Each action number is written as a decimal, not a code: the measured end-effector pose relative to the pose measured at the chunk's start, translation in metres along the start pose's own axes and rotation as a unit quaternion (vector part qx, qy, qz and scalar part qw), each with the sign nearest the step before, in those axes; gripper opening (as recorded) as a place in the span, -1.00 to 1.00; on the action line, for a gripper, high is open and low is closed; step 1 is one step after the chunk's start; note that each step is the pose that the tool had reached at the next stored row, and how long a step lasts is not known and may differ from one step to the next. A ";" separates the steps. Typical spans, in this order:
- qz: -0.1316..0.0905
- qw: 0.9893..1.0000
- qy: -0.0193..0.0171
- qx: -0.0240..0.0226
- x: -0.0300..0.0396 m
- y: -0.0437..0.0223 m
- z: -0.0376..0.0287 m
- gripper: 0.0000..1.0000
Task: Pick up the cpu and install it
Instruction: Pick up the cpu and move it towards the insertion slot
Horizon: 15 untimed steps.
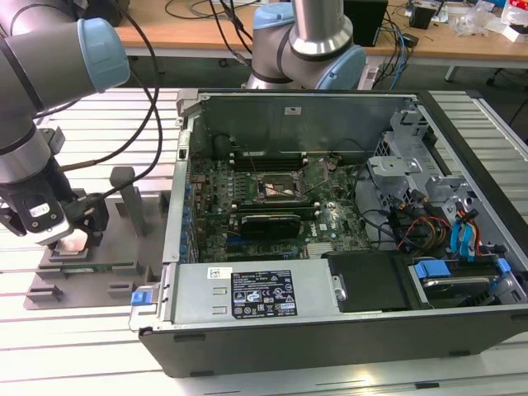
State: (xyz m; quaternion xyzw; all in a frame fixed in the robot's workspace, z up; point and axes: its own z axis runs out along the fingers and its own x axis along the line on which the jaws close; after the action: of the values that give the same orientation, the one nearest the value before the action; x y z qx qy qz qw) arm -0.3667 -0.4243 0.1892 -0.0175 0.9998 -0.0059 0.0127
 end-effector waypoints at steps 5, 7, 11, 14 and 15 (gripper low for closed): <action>-0.001 1.000 0.000 0.000 0.0002 0.0001 -0.0001 0.47; -0.001 1.000 0.000 0.000 0.0004 0.0001 -0.0002 0.26; -0.002 1.000 0.000 0.000 0.0000 0.0000 0.0001 0.26; -0.003 1.000 0.000 0.000 0.0000 0.0000 0.0001 0.26; -0.003 1.000 0.000 0.000 0.0000 0.0000 0.0001 0.26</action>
State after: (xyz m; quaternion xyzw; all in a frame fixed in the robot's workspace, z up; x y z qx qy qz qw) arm -0.3667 -0.4243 0.1890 -0.0202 0.9997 -0.0058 0.0127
